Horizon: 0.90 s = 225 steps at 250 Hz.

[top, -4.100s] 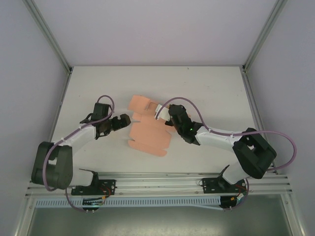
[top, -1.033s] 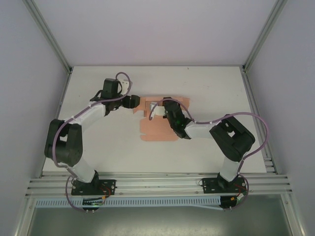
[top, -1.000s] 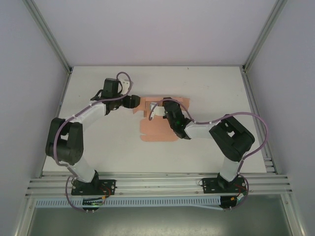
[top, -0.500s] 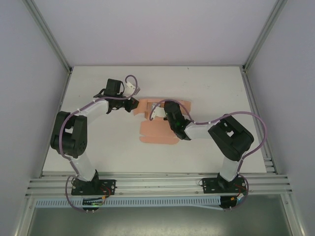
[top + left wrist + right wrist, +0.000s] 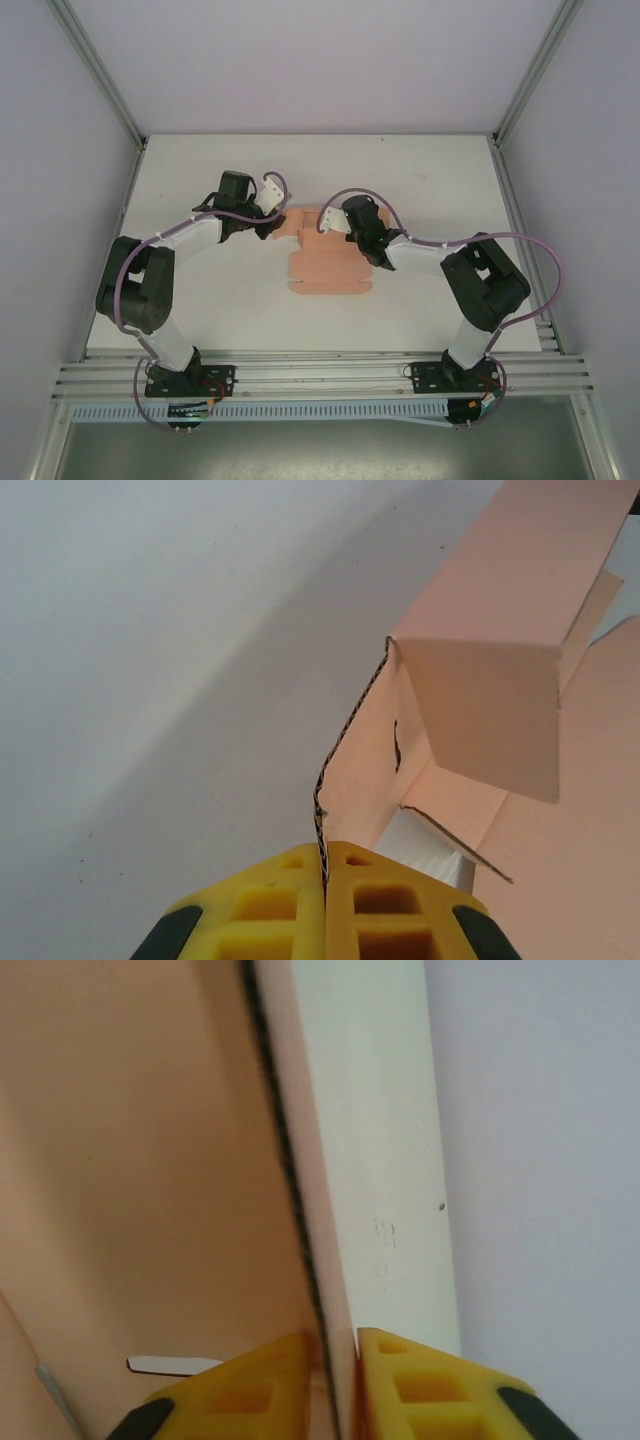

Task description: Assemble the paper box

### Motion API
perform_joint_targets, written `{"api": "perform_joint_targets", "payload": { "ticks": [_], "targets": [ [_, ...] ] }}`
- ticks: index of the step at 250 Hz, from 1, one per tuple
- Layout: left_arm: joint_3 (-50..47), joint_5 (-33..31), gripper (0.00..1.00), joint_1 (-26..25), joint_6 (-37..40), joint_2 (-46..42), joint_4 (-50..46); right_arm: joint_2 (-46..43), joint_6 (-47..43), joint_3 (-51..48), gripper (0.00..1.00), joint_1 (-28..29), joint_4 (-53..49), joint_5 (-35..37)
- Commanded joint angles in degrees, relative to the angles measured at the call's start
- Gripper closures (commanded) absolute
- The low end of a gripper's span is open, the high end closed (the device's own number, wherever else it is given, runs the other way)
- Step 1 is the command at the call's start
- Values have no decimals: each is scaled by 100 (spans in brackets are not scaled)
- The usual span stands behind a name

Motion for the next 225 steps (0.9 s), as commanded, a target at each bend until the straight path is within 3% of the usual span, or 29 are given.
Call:
{"api": "perform_joint_targets", "payload": {
  "ticks": [1, 16, 101, 148, 177, 201, 225],
  "targets": [
    [-74, -16, 100, -8, 249, -144, 168, -104, 107, 46, 89, -27, -259, 63],
    [-139, -52, 100, -13, 227, -189, 252, -95, -16, -58, 100, -24, 75, 189],
    [-387, -35, 100, -45, -395, -347, 491, 71, -1011, -809, 100, 488, 2699, 1225],
    [-595, -281, 98, -399, -1069, -560, 504, 73, -347, -614, 100, 649, 1995, 1518],
    [-688, -161, 95, -526, -1590, -728, 531, 107, -448, -690, 100, 712, 2266, 1605],
    [-922, 304, 94, -644, -1751, -824, 921, 97, -388, -707, 100, 761, 2203, 1590],
    [-957, 337, 94, -761, -1817, -716, 1068, 82, -344, -747, 100, 826, 2183, 1566]
  ]
}}
